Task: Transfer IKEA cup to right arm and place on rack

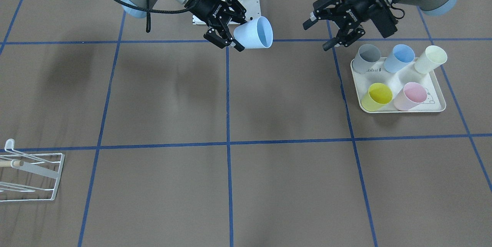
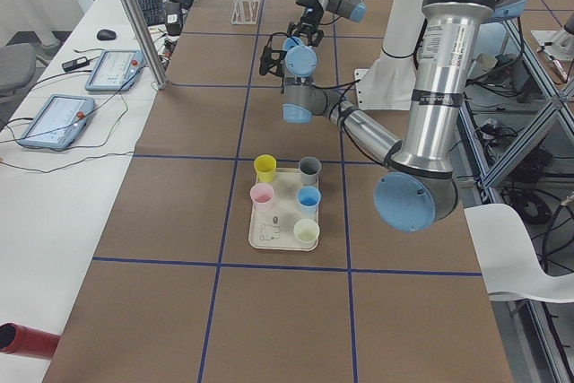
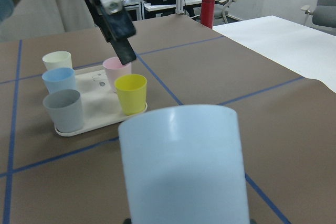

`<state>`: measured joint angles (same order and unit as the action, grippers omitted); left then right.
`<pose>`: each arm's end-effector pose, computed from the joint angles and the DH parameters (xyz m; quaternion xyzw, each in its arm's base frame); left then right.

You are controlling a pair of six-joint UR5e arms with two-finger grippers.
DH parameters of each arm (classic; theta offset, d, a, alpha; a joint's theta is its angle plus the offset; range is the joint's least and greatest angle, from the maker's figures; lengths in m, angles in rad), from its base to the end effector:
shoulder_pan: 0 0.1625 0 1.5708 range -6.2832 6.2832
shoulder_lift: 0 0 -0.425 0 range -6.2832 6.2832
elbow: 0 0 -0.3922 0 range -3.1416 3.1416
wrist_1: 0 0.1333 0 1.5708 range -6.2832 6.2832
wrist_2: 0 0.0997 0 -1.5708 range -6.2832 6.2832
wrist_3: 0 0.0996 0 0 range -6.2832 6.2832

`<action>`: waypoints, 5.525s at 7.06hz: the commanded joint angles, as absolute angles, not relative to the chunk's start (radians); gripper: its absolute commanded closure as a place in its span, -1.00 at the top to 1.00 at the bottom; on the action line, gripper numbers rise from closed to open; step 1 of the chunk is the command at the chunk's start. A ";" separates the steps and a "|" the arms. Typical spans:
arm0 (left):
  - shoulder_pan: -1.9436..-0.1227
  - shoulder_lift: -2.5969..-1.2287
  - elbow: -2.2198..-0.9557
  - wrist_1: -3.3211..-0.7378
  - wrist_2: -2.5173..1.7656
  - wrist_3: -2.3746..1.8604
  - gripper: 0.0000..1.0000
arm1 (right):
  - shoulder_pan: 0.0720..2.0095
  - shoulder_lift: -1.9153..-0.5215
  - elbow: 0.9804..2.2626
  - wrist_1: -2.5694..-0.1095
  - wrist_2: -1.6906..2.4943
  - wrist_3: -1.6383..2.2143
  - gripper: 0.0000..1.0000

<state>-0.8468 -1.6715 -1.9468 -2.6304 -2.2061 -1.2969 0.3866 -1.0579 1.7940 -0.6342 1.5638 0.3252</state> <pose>0.2589 -0.4048 0.3085 0.1605 0.6785 0.0151 0.7167 -0.4942 -0.3459 0.1602 0.5423 -0.5067 -0.2767 0.6104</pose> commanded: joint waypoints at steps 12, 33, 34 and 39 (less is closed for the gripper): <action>-1.365 -1.302 -1.945 -2.359 -2.324 -0.261 1.00 | 1.192 -1.157 1.798 -1.506 1.728 -1.115 -1.00; -1.364 -1.296 -1.947 -2.365 -2.362 -0.281 1.00 | 0.905 -1.433 1.890 -1.626 1.111 -1.296 -1.00; -1.364 -1.296 -1.947 -2.365 -2.362 -0.281 1.00 | 0.899 -1.431 1.888 -1.626 1.111 -1.293 -1.00; -1.364 -1.296 -1.945 -2.367 -2.362 -0.281 1.00 | 0.884 -1.428 1.876 -1.626 1.088 -1.299 -1.00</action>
<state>-1.3634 -1.2962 -1.9455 -2.3661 -2.3622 -0.2807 0.8853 -1.4283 1.8783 -1.6253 1.0935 -1.2980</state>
